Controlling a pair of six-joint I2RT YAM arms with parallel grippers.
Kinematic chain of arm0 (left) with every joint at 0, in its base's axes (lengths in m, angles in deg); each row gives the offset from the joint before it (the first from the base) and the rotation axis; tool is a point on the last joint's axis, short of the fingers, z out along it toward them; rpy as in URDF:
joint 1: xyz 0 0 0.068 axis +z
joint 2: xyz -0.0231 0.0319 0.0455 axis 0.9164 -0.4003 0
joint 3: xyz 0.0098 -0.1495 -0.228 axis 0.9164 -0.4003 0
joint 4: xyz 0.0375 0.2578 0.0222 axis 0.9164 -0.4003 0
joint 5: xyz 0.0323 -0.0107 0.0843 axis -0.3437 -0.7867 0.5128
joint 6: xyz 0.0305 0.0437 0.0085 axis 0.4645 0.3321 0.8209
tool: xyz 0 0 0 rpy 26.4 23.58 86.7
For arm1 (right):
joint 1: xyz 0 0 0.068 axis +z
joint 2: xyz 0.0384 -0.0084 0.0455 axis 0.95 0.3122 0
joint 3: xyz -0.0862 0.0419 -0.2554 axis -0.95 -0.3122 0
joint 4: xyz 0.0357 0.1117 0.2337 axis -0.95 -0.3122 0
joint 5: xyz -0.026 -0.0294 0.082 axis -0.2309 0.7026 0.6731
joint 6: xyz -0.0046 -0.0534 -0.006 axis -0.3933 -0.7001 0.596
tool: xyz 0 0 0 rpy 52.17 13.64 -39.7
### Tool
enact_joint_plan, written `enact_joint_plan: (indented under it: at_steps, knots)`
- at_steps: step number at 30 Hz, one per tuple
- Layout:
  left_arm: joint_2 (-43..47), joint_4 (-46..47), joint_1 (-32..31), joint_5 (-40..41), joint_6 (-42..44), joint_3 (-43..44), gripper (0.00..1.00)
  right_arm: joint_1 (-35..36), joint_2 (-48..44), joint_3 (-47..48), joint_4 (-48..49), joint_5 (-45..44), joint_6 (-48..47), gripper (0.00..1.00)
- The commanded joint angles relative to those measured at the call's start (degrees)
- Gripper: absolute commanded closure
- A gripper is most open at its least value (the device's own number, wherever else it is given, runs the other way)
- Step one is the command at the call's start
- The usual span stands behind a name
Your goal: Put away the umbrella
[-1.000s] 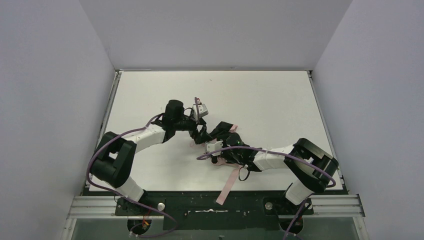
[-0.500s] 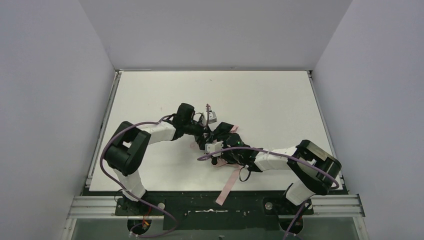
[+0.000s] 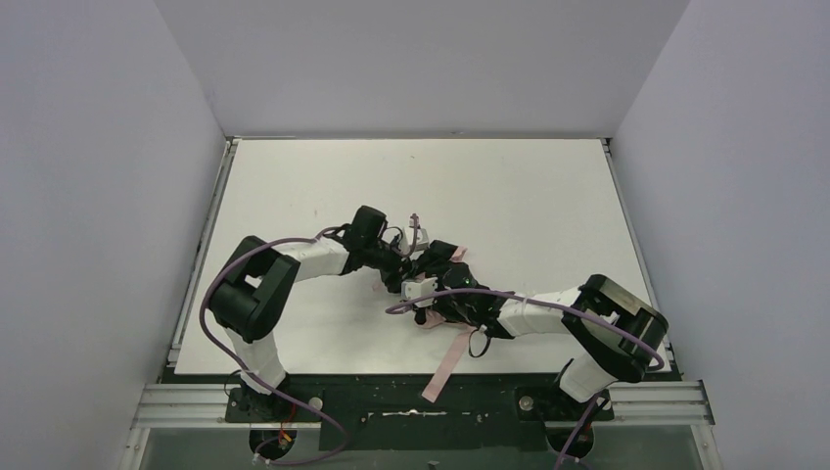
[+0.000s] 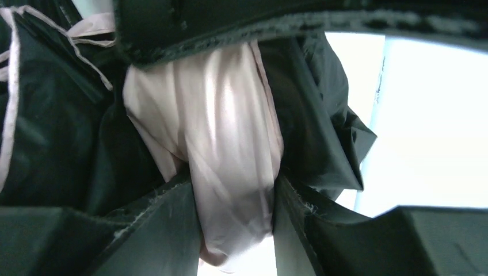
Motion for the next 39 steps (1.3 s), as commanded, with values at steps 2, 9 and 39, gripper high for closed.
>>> enact_joint_plan:
  at_steps: [2,9,39]
  knots:
    - [-1.1,-4.5,-1.0,-0.4,2.3,2.4,0.67,0.8,-1.7,-1.0,-1.0,-0.2,2.1,0.75]
    - [-1.3,-5.1,-1.3,0.9,2.6,2.9,0.96,1.8,-10.1,1.3,-10.0,3.1,6.4,0.40]
    - [4.4,-0.7,-7.3,16.0,9.5,-2.1,1.00,-18.7,-20.8,25.5,-48.8,11.8,77.9,0.43]
